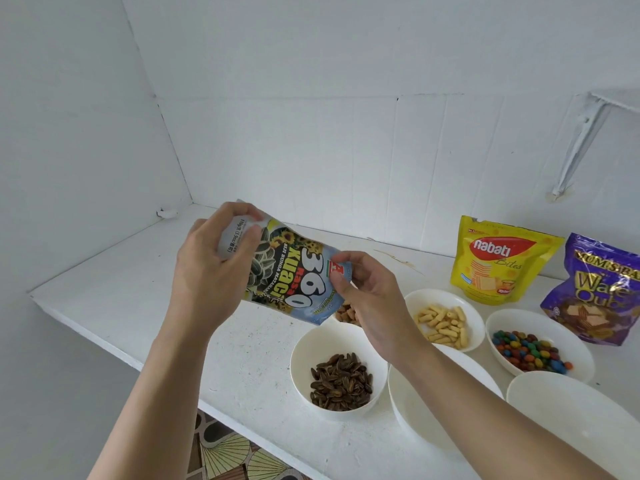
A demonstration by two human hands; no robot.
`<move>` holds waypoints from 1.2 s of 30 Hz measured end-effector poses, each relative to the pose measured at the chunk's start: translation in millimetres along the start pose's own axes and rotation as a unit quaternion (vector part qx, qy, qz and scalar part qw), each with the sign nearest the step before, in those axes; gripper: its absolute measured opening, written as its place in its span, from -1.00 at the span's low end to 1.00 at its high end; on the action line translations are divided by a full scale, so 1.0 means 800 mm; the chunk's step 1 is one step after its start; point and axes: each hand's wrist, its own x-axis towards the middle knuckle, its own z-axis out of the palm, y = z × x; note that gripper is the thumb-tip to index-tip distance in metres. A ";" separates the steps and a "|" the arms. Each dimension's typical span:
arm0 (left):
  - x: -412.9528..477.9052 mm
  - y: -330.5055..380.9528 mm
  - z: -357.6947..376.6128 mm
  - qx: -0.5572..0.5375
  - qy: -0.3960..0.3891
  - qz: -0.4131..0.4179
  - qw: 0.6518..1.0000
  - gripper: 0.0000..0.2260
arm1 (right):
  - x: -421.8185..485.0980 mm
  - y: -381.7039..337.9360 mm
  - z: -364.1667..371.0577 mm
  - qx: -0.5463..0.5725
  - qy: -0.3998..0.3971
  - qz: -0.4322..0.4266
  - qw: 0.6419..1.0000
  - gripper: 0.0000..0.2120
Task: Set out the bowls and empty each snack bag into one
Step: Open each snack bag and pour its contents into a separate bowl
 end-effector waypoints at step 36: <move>-0.014 -0.020 0.020 0.024 -0.036 -0.001 0.999 -0.92 | -0.024 0.036 -0.016 -0.030 0.037 0.113 0.992 -0.81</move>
